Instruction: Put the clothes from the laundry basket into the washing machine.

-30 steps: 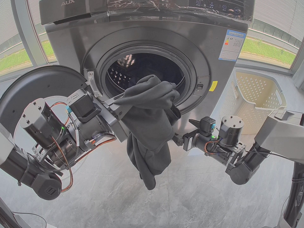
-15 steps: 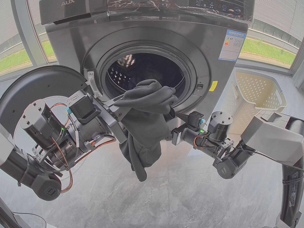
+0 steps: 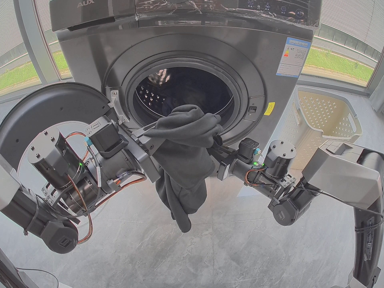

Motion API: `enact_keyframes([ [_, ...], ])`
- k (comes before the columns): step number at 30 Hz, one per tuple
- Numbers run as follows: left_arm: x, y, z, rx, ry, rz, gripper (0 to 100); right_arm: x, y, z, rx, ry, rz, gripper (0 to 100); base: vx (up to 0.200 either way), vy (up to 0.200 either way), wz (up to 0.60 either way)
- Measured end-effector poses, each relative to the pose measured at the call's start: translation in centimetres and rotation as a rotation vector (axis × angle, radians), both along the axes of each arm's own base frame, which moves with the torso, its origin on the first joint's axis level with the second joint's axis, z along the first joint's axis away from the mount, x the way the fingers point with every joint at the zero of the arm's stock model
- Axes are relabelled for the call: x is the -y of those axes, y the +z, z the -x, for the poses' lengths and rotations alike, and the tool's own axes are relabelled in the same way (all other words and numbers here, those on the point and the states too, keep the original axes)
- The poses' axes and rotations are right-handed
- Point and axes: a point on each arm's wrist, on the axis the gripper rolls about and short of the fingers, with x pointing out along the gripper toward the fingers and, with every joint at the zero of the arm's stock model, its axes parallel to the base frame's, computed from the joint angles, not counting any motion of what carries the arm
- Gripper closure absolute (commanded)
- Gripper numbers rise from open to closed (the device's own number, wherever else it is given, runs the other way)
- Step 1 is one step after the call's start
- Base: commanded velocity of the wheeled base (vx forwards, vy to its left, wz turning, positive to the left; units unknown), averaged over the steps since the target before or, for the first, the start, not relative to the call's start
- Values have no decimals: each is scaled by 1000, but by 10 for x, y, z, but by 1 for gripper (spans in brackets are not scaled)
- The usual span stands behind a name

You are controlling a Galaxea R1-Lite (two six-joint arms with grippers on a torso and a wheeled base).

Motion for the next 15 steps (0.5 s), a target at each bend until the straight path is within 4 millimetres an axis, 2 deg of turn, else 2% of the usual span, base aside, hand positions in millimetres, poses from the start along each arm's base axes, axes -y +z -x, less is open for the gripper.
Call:
enact_keyframes([
  [3,-1,-1,-1,-2,6,-1,100,5,4,6,-5,-4,4,100,0,0,0],
  [8,-6,-3,-3,-11,26,-5,100,18,25,22,5,-21,-5,100,0,0,0],
  [15,-18,-10,-6,-39,72,-18,100,43,54,57,-8,-92,-9,100,0,0,0],
])
